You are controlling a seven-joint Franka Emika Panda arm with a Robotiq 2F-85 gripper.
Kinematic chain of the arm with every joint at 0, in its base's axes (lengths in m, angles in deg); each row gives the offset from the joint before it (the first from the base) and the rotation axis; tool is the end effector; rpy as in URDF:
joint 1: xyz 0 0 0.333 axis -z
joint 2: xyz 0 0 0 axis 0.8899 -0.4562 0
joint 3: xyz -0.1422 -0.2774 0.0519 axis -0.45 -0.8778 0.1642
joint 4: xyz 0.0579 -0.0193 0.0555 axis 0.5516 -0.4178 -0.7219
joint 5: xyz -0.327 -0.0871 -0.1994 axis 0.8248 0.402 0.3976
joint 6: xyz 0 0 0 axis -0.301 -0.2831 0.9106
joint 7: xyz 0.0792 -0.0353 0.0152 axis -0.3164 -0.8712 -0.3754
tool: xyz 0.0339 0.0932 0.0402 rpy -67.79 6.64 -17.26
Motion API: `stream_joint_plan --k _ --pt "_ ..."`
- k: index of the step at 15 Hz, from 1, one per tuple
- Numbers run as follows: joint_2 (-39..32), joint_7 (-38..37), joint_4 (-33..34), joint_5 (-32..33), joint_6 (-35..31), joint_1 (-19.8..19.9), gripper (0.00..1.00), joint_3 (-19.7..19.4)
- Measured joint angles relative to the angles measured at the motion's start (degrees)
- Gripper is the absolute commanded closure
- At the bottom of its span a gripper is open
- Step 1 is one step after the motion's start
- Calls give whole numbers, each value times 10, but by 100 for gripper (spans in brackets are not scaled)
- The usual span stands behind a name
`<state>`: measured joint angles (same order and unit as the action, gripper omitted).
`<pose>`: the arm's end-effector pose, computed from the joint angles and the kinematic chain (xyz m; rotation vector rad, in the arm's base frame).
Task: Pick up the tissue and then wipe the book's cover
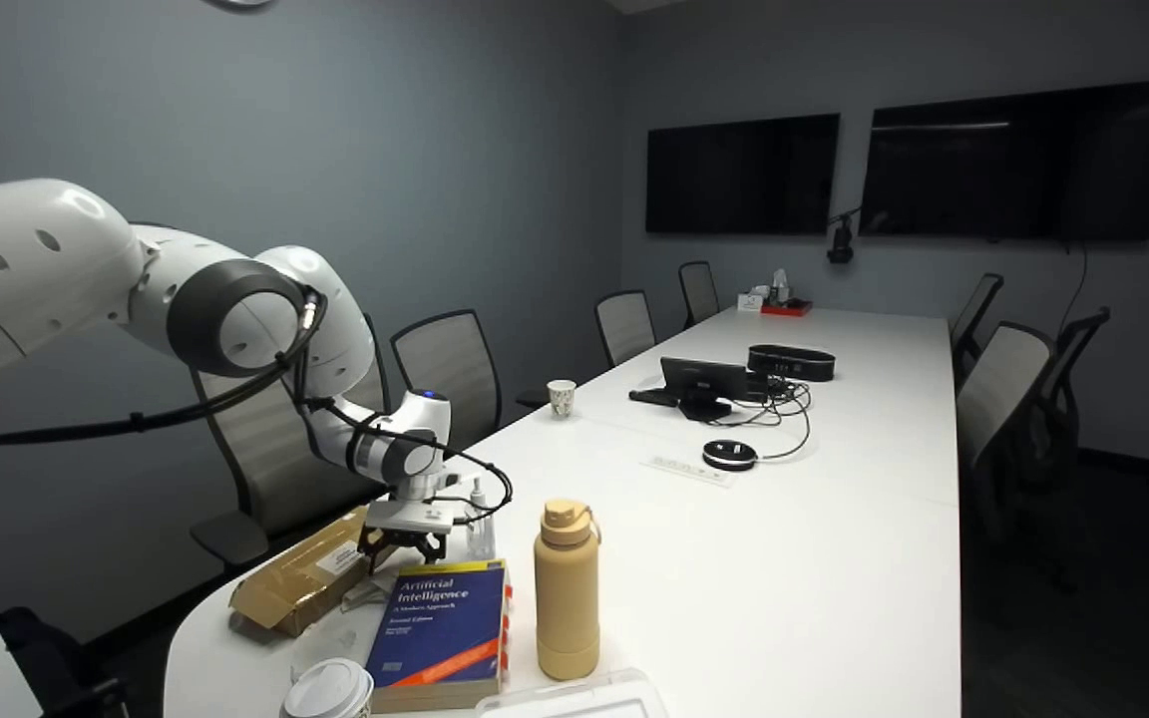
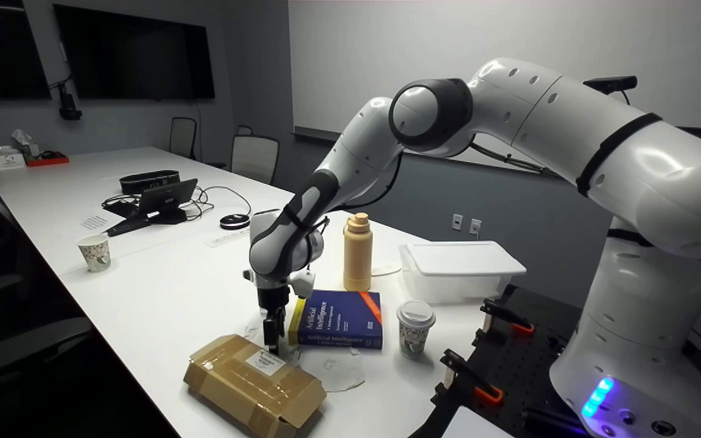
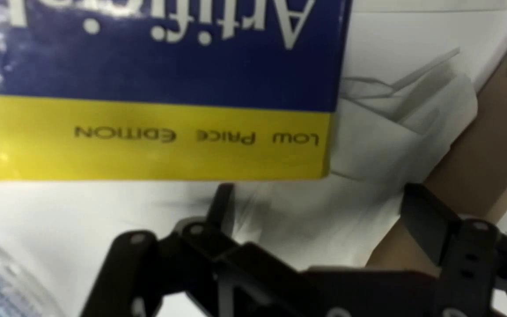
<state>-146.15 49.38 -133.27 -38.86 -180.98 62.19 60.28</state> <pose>0.6458 0.1439 -0.0090 -2.7484 -1.1049 0.1653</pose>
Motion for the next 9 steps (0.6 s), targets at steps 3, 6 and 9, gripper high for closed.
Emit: stream_joint_plan --k 3,6,9 --pt "0 0 2 5 2 -2 60 0" --pt "0 0 4 7 3 -6 82 0" --pt "0 0 6 8 5 -8 99 0"
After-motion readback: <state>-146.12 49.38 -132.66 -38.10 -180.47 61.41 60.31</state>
